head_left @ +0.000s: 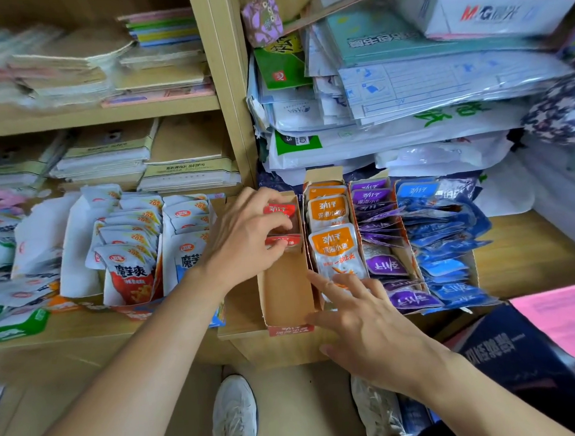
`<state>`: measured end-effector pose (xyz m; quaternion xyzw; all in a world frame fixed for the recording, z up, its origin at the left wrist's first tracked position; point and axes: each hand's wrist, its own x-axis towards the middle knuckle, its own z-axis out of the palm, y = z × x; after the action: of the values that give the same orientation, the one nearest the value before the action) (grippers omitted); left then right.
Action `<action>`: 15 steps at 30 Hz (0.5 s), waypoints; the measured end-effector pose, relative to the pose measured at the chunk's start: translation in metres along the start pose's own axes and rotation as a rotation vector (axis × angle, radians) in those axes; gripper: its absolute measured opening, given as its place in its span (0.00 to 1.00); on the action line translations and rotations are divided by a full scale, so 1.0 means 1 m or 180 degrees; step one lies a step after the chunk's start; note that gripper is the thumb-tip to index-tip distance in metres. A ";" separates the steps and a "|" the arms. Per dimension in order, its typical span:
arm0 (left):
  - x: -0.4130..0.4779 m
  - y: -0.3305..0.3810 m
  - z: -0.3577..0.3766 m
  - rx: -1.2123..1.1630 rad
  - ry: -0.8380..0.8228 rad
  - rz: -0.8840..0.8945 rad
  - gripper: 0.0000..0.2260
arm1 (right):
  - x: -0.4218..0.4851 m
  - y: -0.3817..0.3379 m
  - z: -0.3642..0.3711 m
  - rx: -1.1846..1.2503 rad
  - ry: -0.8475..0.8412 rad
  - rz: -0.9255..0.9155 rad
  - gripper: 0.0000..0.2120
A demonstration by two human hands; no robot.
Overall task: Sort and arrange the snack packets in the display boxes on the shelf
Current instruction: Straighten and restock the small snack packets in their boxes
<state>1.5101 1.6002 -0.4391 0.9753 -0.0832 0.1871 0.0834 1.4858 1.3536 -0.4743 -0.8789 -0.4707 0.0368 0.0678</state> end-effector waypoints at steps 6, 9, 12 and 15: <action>0.001 0.001 0.002 -0.0001 -0.0067 -0.0211 0.08 | 0.003 0.000 -0.006 -0.0036 0.0019 0.0052 0.17; 0.001 0.000 -0.001 -0.0285 -0.0028 -0.0283 0.06 | 0.010 0.000 -0.005 -0.0128 0.0247 0.0086 0.18; 0.001 -0.004 -0.004 -0.0456 0.0030 -0.0332 0.06 | 0.021 -0.001 -0.003 -0.0097 0.0464 0.0222 0.23; 0.004 -0.005 -0.002 -0.0371 0.0145 -0.0365 0.08 | 0.026 -0.001 0.002 -0.0139 0.0402 0.0265 0.19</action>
<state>1.5144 1.6054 -0.4360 0.9674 -0.0360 0.1989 0.1525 1.4986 1.3758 -0.4764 -0.8995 -0.4292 -0.0262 0.0766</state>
